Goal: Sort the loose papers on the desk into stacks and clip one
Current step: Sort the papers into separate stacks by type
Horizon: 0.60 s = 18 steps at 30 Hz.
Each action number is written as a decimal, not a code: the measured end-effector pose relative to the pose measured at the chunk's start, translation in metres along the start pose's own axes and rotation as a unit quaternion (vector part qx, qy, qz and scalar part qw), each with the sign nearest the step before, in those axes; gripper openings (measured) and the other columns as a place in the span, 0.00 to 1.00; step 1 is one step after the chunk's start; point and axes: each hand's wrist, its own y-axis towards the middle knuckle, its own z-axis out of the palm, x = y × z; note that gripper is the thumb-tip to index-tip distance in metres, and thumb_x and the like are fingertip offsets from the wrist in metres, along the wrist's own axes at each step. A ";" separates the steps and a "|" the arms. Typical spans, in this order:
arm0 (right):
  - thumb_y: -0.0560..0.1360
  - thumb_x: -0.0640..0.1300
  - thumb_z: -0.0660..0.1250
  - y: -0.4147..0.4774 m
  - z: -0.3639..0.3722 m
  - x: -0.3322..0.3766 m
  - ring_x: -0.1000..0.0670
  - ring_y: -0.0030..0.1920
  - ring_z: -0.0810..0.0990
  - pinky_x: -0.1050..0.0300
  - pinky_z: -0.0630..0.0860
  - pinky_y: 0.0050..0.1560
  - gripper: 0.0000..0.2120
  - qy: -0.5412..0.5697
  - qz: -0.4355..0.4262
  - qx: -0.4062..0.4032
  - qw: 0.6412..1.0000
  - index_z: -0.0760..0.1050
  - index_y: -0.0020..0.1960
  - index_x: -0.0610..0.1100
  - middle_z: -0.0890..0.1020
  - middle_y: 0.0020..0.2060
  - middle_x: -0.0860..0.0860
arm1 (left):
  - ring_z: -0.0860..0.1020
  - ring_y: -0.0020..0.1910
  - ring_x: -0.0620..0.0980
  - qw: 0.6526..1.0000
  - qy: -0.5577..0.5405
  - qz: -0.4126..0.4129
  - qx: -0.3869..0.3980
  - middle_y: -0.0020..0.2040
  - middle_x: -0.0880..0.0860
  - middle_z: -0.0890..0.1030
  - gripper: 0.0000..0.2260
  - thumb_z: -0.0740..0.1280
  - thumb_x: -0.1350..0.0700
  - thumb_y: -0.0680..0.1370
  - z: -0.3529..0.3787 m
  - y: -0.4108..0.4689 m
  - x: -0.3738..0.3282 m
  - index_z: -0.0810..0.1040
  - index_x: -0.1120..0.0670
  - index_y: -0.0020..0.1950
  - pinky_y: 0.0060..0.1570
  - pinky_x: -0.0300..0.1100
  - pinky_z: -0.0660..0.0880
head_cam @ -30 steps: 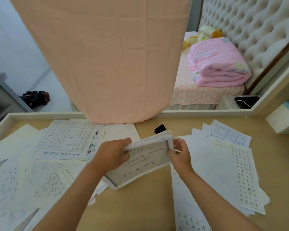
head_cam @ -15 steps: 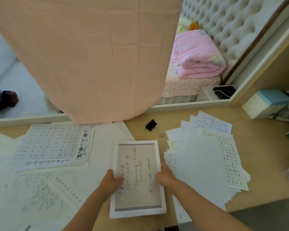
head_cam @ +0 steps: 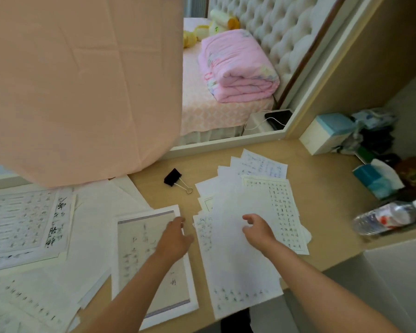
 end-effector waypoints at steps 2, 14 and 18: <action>0.78 0.40 0.61 0.025 -0.027 -0.021 0.47 0.57 0.75 0.56 0.73 0.50 0.21 -0.008 0.036 -0.041 0.999 0.69 0.70 0.47 0.70 0.70 0.45 | 0.72 0.68 0.54 1.000 0.009 -0.016 0.022 0.72 0.54 0.69 0.29 0.70 0.54 0.77 0.025 0.009 -0.021 0.63 0.54 0.76 0.61 0.43 0.72; 0.69 0.42 0.70 0.099 -0.043 -0.063 0.39 0.62 0.69 0.47 0.75 0.55 0.36 0.025 0.145 -0.040 0.988 0.58 0.73 0.46 0.63 0.66 0.41 | 0.73 0.65 0.59 0.935 -0.152 -0.267 -0.179 0.67 0.55 0.71 0.33 0.74 0.57 0.71 0.119 0.024 -0.076 0.64 0.57 0.73 0.60 0.49 0.73; 0.70 0.42 0.68 0.105 -0.043 -0.068 0.40 0.57 0.77 0.49 0.77 0.55 0.33 0.018 0.115 -0.001 0.993 0.60 0.73 0.46 0.71 0.65 0.43 | 0.81 0.48 0.53 0.927 -0.235 -0.251 -0.152 0.53 0.55 0.83 0.11 0.72 0.56 0.74 0.120 0.030 -0.070 0.79 0.58 0.54 0.52 0.52 0.81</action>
